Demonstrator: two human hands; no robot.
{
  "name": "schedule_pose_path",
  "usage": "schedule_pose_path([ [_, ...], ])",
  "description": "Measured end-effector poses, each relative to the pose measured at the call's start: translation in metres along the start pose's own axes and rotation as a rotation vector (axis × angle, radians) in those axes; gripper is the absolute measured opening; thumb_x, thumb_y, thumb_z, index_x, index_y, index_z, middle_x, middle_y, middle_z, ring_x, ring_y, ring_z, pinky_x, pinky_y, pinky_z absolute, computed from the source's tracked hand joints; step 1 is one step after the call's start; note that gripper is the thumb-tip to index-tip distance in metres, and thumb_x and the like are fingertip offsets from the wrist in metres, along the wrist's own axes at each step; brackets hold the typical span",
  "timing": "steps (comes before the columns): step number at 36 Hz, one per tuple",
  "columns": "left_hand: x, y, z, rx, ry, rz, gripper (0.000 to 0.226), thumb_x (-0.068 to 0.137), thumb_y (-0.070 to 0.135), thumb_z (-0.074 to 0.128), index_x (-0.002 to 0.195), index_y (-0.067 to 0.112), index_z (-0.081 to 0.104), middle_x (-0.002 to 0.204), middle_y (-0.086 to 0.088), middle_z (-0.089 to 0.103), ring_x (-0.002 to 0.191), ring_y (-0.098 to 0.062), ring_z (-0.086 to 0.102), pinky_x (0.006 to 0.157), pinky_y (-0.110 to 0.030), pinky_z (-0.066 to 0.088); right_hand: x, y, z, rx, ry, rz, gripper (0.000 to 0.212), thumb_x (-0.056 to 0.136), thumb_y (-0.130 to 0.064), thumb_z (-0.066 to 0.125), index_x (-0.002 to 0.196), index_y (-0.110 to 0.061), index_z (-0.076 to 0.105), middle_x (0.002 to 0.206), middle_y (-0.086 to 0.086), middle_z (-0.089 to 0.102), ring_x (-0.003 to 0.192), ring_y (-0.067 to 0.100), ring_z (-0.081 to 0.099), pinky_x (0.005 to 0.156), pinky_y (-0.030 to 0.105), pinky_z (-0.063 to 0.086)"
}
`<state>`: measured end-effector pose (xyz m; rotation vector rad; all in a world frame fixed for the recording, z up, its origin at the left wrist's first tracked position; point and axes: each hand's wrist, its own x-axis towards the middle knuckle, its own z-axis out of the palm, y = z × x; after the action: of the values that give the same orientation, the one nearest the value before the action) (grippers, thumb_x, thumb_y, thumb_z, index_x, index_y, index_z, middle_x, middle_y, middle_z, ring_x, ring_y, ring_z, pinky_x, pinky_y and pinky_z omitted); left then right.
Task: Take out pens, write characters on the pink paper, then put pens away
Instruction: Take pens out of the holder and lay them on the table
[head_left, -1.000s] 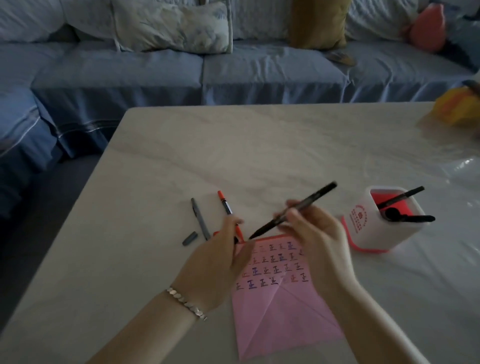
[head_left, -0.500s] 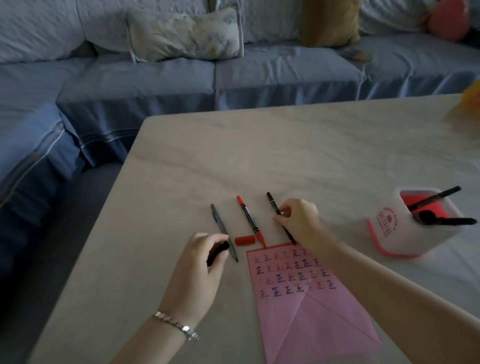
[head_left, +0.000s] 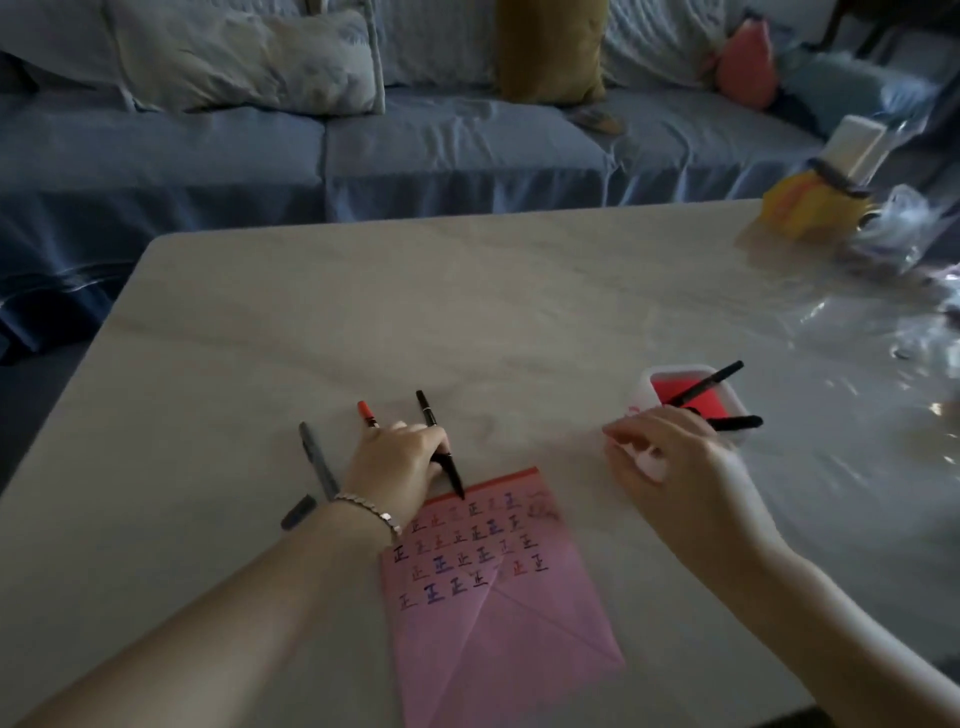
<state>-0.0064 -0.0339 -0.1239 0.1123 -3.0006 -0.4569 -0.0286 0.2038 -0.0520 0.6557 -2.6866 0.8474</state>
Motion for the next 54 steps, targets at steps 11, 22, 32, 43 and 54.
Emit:
schedule_pose_path([
  [11, -0.015, 0.004, -0.013, -0.049, 0.090, 0.056, 0.025, 0.081, 0.004, 0.061, 0.104, 0.013, 0.063, 0.102, -0.002, 0.062, 0.100, -0.024, 0.056, 0.085, -0.035, 0.041, 0.017, 0.050, -0.026, -0.305, -0.071, 0.093, 0.023, 0.076, -0.025, 0.071, 0.097, -0.015, 0.071, 0.103, 0.008, 0.068, 0.103, 0.031, 0.048, 0.085, 0.034, 0.026],
  [22, -0.039, 0.031, -0.039, -0.254, 0.214, 0.128, 0.035, 0.085, 0.020, 0.061, 0.119, 0.014, 0.055, 0.120, 0.002, 0.055, 0.112, 0.002, 0.039, 0.095, -0.010, 0.024, 0.009, 0.010, -0.035, 0.023, 0.331, -0.331, 0.025, 0.084, -0.026, 0.058, 0.102, -0.008, 0.062, 0.094, 0.005, 0.062, 0.083, 0.009, 0.055, 0.076, 0.015, 0.046],
  [32, -0.061, 0.039, -0.044, -0.366, 0.188, 0.205, 0.051, 0.091, 0.049, 0.026, 0.124, 0.017, 0.046, 0.105, 0.015, 0.049, 0.091, 0.000, 0.054, 0.077, -0.016, 0.048, -0.010, -0.062, 0.015, 1.116, 0.099, 0.256, 0.013, 0.084, -0.028, 0.058, 0.091, -0.017, 0.059, 0.078, 0.000, 0.070, 0.066, 0.014, 0.067, 0.061, 0.021, 0.054],
  [43, -0.080, 0.040, -0.051, -0.423, 0.051, 0.159, 0.045, 0.091, 0.042, 0.024, 0.123, 0.021, 0.048, 0.111, 0.008, 0.059, 0.101, -0.002, 0.053, 0.084, -0.017, 0.042, -0.024, -0.083, 0.049, 1.258, -0.161, 0.533, 0.009, 0.083, -0.007, 0.059, 0.082, -0.012, 0.066, 0.068, 0.002, 0.071, 0.066, 0.013, 0.066, 0.062, 0.020, 0.054],
  [54, -0.083, 0.040, -0.049, -0.524, 0.015, 0.111, 0.039, 0.087, 0.056, 0.029, 0.100, 0.032, 0.057, 0.075, 0.005, 0.068, 0.063, -0.010, 0.063, 0.056, -0.034, 0.050, -0.032, -0.078, 0.057, 1.212, -0.205, 0.458, 0.012, 0.084, -0.006, 0.056, 0.074, -0.002, 0.060, 0.056, 0.001, 0.061, 0.052, 0.010, 0.054, 0.052, 0.019, 0.047],
])
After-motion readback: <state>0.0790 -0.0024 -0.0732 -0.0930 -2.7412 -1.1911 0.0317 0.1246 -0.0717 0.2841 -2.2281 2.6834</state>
